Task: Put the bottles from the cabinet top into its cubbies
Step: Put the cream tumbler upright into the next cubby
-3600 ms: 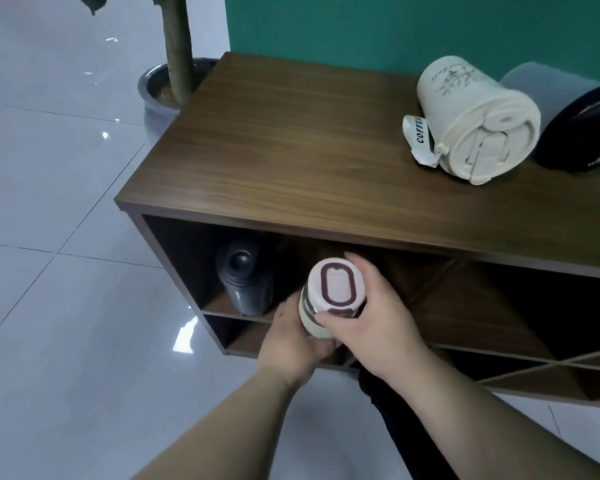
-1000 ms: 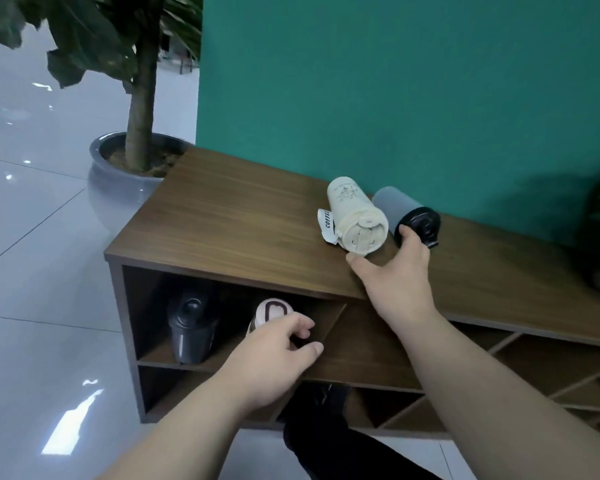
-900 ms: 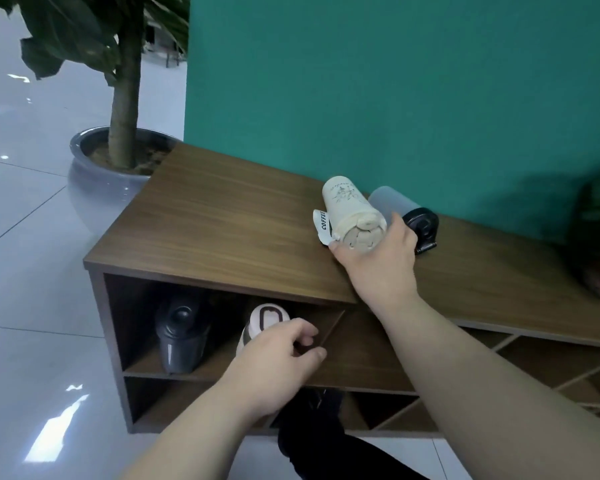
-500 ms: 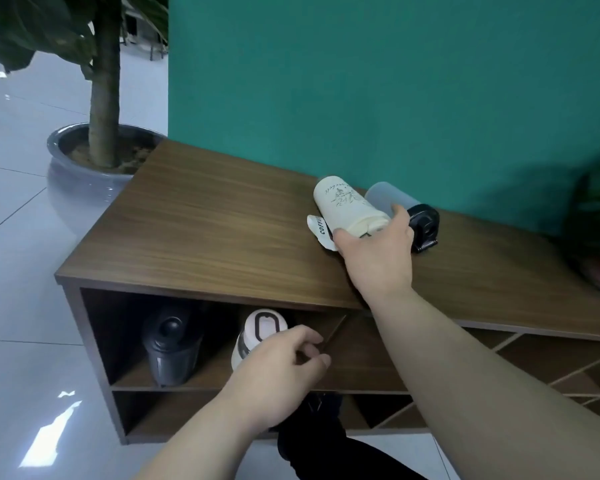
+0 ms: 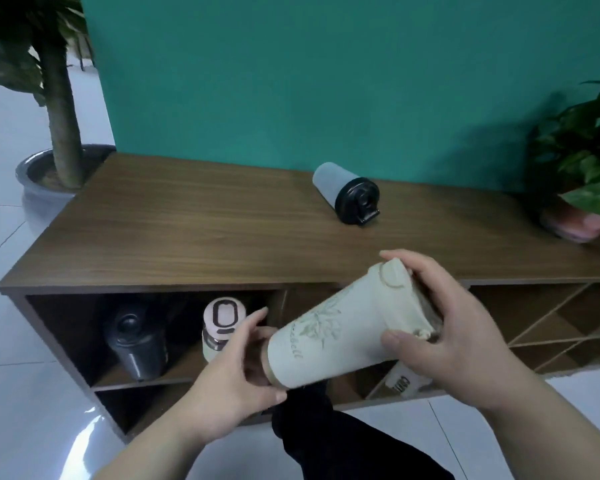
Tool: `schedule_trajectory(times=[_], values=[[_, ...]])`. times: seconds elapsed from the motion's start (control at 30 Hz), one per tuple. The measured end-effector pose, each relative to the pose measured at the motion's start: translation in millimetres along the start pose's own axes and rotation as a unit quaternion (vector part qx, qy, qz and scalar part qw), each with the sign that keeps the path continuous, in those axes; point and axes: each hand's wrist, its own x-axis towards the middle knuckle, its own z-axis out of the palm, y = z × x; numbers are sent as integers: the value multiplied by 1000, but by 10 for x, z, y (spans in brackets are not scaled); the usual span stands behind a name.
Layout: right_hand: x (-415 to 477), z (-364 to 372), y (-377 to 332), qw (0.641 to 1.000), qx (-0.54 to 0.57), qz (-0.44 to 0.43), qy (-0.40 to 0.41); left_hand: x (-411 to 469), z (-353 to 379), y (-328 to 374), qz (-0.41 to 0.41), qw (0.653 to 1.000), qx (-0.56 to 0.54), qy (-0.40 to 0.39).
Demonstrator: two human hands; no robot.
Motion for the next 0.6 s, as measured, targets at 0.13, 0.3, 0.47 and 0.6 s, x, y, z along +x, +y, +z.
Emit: schedule_trajectory(times=[0.13, 0.3, 0.47, 0.6], values=[[-50, 231, 404, 995, -50, 71, -42, 142, 424, -244, -39, 997, 48, -51], [16, 651, 782, 975, -109, 157, -112, 405, 853, -525, -107, 994, 22, -1], [226, 540, 1306, 956, 93, 186, -206, 853, 892, -828, -100, 993, -8, -63], [442, 613, 1593, 965, 96, 169, -179, 1160, 961, -881, -91, 994, -36, -57]])
